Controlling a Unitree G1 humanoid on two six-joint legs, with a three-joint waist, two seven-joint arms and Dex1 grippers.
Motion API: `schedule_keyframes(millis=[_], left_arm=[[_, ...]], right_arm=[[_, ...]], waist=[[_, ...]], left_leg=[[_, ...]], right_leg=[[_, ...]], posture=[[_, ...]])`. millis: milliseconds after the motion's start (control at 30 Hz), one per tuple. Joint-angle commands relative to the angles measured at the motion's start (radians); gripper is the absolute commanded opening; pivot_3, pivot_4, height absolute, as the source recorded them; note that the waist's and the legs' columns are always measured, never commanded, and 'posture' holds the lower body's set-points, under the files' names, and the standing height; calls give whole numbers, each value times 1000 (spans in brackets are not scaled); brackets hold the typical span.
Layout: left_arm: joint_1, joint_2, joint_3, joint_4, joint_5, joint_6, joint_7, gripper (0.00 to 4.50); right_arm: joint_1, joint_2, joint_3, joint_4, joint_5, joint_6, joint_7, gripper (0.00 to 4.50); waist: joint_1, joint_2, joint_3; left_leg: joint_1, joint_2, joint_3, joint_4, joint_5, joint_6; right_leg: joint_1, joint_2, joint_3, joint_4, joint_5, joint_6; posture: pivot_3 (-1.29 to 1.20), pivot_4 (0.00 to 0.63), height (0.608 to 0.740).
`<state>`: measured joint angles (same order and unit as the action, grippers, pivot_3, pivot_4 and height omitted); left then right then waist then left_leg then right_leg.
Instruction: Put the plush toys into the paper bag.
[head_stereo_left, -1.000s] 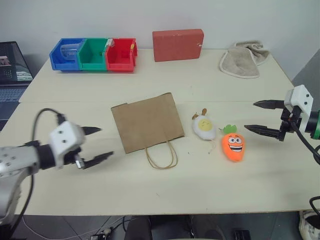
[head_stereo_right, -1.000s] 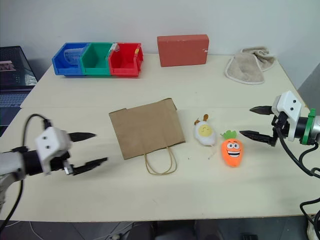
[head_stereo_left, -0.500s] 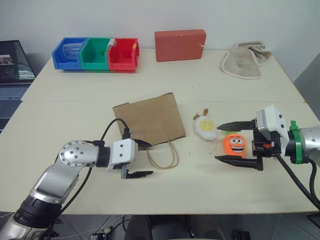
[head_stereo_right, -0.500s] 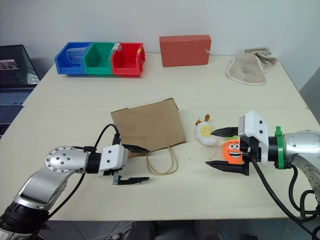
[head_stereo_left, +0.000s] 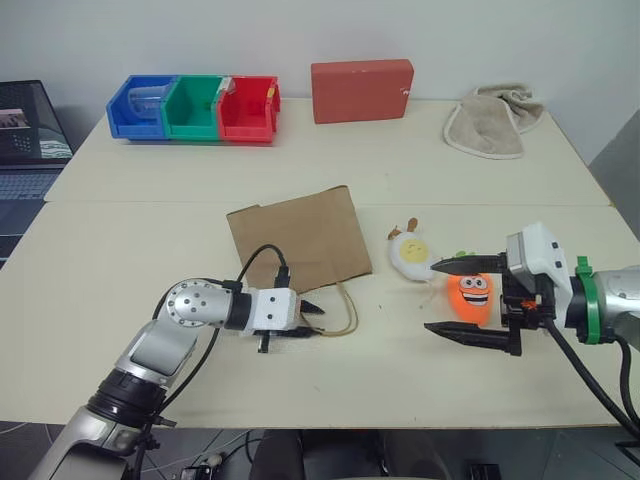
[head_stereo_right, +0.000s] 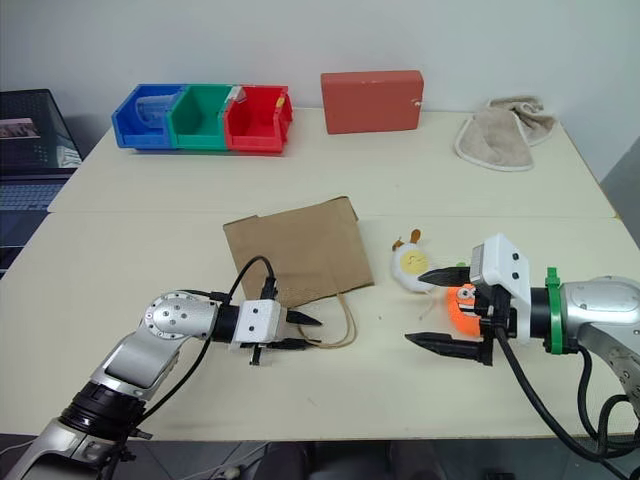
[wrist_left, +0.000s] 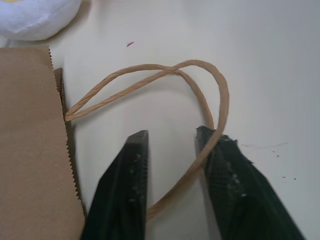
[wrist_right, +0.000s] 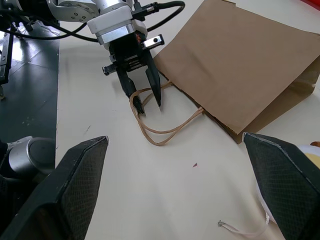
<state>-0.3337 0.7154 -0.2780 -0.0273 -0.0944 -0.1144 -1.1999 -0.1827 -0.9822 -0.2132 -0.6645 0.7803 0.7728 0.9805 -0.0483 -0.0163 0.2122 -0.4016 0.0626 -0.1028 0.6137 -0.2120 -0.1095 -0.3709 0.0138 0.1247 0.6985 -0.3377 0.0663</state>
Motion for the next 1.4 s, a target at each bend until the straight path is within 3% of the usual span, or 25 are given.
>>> schedule_keyframes(millis=[33, 67, 267, 567, 667, 867, 1033, 1400], left_arm=[[-7, -2, 6, -5, -7, -29, -10, 345], [-7, -3, 8, -4, -10, -30, -12, 30], [-44, 5, 48, -60, -116, 125, -41, 30], [-198, 46, 197, -152, -451, 630, -59, 30], [-272, 42, 244, -148, -537, 759, -37, 0], [-336, 22, 270, -172, -615, 879, 19, 0], [-346, 25, 266, -174, -611, 894, 27, 0], [-400, -16, 306, -125, -622, 904, 90, 0]], right_arm=[[3, -11, -34, -32, 27, -7, -5, 4500], [4, -12, -35, -33, 28, -8, -6, 4500], [16, -4, -24, -39, 21, -19, -21, 4500], [-53, 113, 126, -30, -51, -40, -139, 4500], [-132, 225, 301, 29, -166, -65, -206, 3995], [-245, 438, 503, 210, -358, -142, -304, 1832], [-319, 590, 547, 383, -475, -219, -382, 47], [-399, 820, 565, 728, -661, -348, -519, 47]], waist=[[0, 0, 0], [0, 0, 0], [0, 0, 0], [-9, 0, 0], [-12, -1, 0], [-12, -1, -1], [-11, -1, -1], [-10, -1, -1]], left_leg=[[0, 0, 0, 0, 0, 0], [0, 0, 0, 0, 0, 0], [0, 0, -1, 0, 0, 0], [0, 0, -3, 1, 0, 0], [0, 0, -3, 1, 0, 0], [-1, 0, -5, 1, 0, 0], [-2, 0, -6, 0, 0, 0], [-1, 0, -6, 1, 1, -1]], right_leg=[[0, 0, 0, 0, 0, 0], [0, 0, 0, 0, 0, 0], [0, 0, -1, 0, 0, 0], [1, 1, -2, 1, 0, 0], [1, 1, -3, 1, 0, 0], [0, 1, -4, 2, 0, 0], [-2, 1, -5, 3, 0, 0], [-3, 1, -5, 7, 0, 0]], posture=[[0, 150, 740], [0, 150, 740], [0, 150, 740], [0, 150, 740], [0, 150, 740], [0, 150, 740], [0, 150, 740], [0, 150, 740]])
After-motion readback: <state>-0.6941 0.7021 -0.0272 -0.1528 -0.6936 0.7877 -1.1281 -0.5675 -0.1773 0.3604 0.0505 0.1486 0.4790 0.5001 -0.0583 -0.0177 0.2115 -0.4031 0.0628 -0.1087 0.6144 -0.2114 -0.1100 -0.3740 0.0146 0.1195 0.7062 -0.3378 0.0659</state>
